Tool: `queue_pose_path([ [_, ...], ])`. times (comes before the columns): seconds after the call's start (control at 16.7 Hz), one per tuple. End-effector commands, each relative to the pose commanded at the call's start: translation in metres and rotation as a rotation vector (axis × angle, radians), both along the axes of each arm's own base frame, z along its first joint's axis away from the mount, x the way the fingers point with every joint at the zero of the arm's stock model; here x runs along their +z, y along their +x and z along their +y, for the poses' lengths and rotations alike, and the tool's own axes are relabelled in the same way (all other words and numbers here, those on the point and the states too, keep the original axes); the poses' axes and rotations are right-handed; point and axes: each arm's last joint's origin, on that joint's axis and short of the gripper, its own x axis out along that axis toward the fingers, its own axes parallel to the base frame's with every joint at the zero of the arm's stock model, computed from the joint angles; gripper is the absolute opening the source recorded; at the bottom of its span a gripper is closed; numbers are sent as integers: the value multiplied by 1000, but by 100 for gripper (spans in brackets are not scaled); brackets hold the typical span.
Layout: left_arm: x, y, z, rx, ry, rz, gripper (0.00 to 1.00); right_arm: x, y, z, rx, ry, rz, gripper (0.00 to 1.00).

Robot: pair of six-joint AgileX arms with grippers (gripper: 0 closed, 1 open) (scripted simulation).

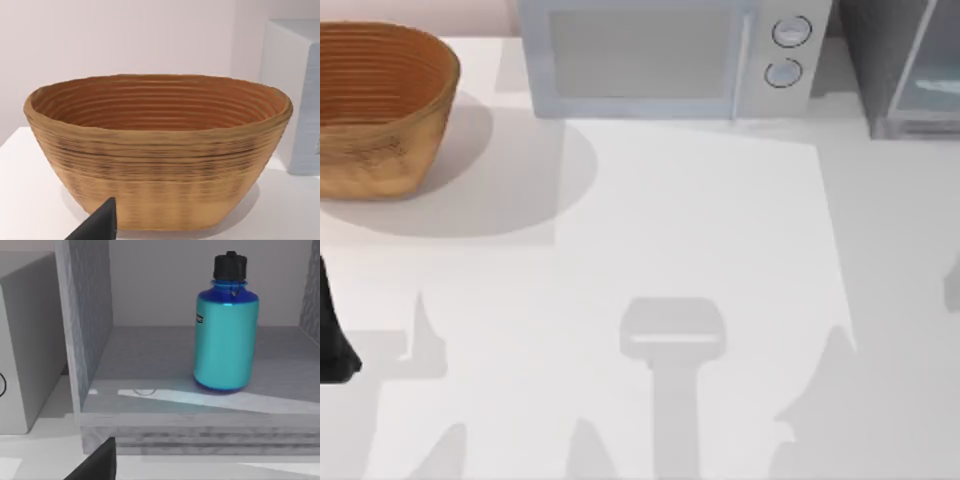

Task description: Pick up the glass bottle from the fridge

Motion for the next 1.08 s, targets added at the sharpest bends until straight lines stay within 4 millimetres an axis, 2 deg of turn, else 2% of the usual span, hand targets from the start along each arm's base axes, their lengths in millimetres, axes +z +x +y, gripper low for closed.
queue_pose_path([
  [0.24,0,0,0,0,0,0,100,-22,14,-23,3,8,3,100],
  [0.54,0,0,0,0,0,0,100,-43,20,-43,6,4,-13,100],
  [1.08,0,0,0,0,0,0,100,-48,24,-46,9,3,-15,100],
])
